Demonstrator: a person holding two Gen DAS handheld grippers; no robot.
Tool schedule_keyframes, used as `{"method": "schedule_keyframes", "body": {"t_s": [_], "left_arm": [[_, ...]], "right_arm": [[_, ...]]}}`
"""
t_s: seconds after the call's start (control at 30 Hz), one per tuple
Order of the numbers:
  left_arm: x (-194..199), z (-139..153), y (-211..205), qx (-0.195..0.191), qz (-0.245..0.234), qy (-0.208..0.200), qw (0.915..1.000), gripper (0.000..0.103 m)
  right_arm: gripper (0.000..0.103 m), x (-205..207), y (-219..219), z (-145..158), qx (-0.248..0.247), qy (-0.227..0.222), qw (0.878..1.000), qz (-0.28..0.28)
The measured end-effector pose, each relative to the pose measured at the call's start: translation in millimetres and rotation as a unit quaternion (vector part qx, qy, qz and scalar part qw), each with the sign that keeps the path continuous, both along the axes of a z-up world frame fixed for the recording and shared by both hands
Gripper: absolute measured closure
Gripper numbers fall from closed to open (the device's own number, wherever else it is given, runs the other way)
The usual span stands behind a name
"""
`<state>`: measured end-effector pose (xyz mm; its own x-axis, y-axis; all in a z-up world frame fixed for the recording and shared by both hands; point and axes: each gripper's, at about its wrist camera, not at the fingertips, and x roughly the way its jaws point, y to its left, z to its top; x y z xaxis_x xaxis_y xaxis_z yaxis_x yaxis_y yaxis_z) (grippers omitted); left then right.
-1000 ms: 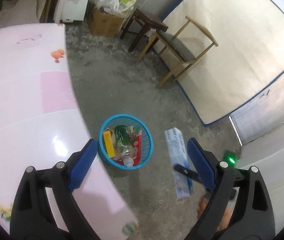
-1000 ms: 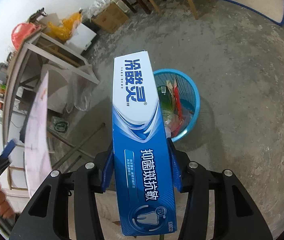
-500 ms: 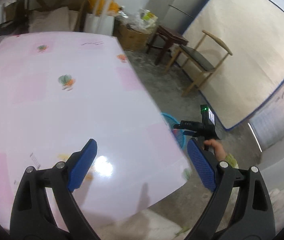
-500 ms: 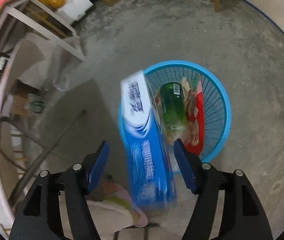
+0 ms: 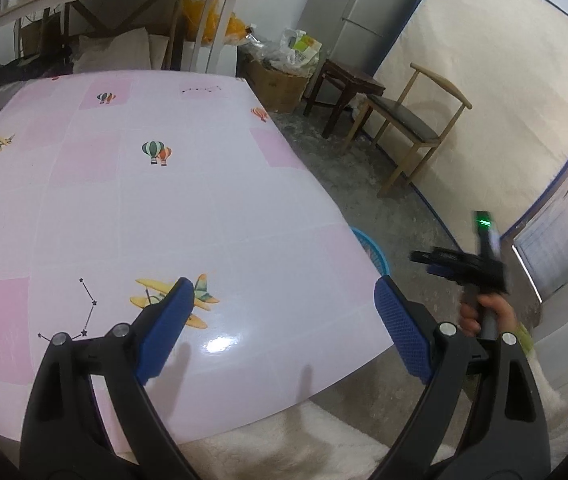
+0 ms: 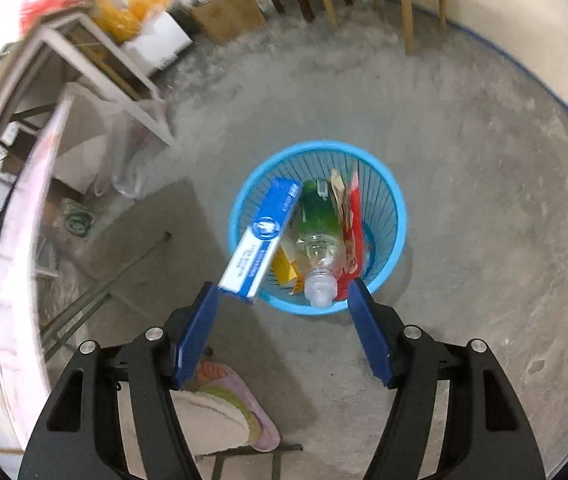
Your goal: Collect trash
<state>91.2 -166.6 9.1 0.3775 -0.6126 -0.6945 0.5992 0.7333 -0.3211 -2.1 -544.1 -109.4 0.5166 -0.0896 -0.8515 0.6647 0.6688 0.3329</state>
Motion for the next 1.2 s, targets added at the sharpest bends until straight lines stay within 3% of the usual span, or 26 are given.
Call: {"method": "schedule_keyframes", "body": {"t_s": [0.1,0.27,0.37,0.43,0.67,0.77,0.9,1.07,1.2], "left_arm": [[-5.4,-2.0,-0.5,-0.005,0.021,-0.003,0.9998,0.013],[-22.1,4.5,5.7,0.001,0.068,-0.025,0.9974,0.011],[-33.7,14.6,13.6,0.009,0.107,-0.042,0.9933,0.010],[-41.0,20.6,18.9,0.016,0.125,-0.054,0.9906,0.009],[-59.0,30.5,33.8,0.093,0.203,-0.101,0.9695,0.009],[-59.7,33.2,36.7,0.092,0.196,-0.094,0.9718,0.009],[-58.0,31.7,27.5,0.125,0.193,-0.102,0.9679,0.009],[-64.5,8.4,15.0,0.149,0.171,-0.039,0.9733,0.009],[-72.7,-8.8,5.7,0.176,0.144,-0.022,0.9735,0.009]], "right_arm": [[0.027,-17.7,43.9,43.7,-0.048,-0.050,0.996,0.049],[0.010,-36.9,121.3,111.2,-0.175,-0.101,0.973,0.112],[0.007,-44.2,159.1,138.4,-0.227,-0.127,0.957,0.127],[0.006,-46.9,175.9,147.6,-0.234,-0.140,0.953,0.132],[0.006,-41.4,215.9,149.2,-0.229,-0.120,0.957,0.133],[0.006,-36.0,225.4,143.5,-0.214,-0.100,0.963,0.130],[0.006,-28.7,224.8,133.6,-0.163,-0.090,0.973,0.139],[0.006,-26.2,227.8,121.9,-0.200,-0.043,0.969,0.135],[0.006,-29.0,219.5,102.7,-0.171,-0.006,0.978,0.117]]}}
